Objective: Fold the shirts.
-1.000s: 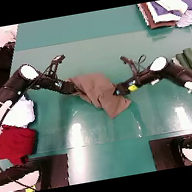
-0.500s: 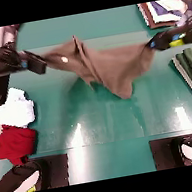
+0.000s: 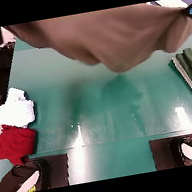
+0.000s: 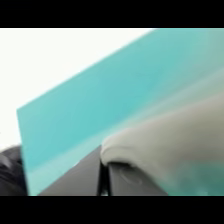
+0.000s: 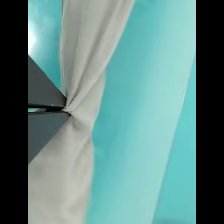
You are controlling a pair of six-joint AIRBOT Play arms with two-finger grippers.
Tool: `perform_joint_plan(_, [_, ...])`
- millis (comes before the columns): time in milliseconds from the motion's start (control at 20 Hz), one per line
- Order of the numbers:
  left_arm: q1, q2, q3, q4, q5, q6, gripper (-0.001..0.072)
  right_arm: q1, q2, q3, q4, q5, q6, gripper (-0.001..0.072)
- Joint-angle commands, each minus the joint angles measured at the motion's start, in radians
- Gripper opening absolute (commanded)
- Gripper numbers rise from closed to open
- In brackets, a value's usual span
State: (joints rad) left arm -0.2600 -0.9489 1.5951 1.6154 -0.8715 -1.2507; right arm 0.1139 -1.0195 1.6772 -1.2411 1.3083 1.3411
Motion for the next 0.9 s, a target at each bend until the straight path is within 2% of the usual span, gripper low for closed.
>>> perform_joint_plan(0, [0.001,0.005,0.086,0.054,0.006,0.002,0.0030,-0.004,0.005,0.084,-0.043,0.039,0.001,0.0014])
perform_joint_plan(300, [0.001,0.005,0.287,0.053,-0.038,0.002,0.0030,-0.004,0.005,0.240,-0.046,0.058,0.001,0.0014])
perform_joint_plan(500, [0.001,0.006,0.424,-0.043,-0.162,0.002,0.0030,-0.003,0.005,0.332,-0.041,0.079,0.002,0.0014])
perform_joint_plan(700, [0.001,0.006,0.352,-0.187,-0.397,0.002,0.0030,-0.003,0.005,0.255,-0.033,0.240,0.057,0.0014])
perform_joint_plan(850, [0.001,0.006,0.130,-0.164,-0.428,0.026,0.0030,-0.003,0.005,0.069,-0.034,0.292,0.057,0.0014])
